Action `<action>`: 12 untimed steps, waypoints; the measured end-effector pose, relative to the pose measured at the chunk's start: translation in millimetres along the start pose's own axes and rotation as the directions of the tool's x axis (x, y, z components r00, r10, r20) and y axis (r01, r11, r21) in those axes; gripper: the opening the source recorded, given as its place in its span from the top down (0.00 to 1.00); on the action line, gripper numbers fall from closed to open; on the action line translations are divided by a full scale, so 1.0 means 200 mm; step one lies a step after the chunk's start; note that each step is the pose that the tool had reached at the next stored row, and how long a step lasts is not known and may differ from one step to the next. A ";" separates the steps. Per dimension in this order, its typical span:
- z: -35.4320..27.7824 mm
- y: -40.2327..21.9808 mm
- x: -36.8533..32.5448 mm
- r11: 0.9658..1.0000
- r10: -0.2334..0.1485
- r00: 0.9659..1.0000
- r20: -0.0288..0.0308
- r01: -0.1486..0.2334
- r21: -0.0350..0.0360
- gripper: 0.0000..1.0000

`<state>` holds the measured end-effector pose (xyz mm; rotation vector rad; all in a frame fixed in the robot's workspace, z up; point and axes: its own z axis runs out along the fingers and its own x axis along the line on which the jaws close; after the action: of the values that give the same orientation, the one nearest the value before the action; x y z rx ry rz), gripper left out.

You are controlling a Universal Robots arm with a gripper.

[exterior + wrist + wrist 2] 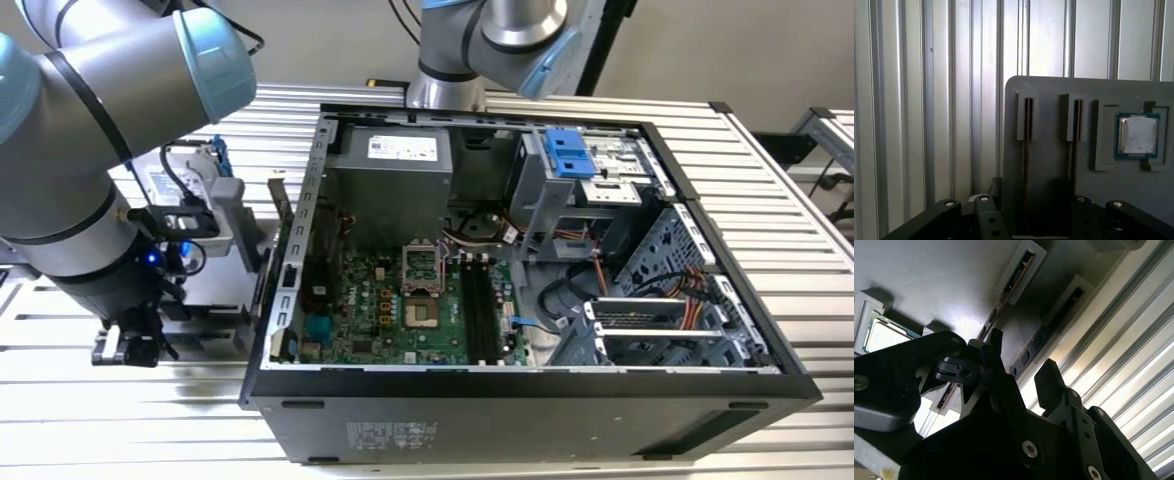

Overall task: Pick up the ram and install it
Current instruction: 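Pick up the ram and move it above insertion slot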

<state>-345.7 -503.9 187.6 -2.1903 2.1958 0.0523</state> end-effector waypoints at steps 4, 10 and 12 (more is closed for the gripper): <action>0.000 0.000 0.000 1.000 0.000 1.000 -0.001 0.000 0.000 0.00; -0.033 0.000 -0.002 1.000 0.000 1.000 -0.001 0.000 0.000 0.00; -0.034 0.000 -0.002 1.000 0.000 1.000 -0.001 0.000 0.000 0.00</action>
<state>-345.7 -503.8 194.4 -2.1905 2.1960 0.0514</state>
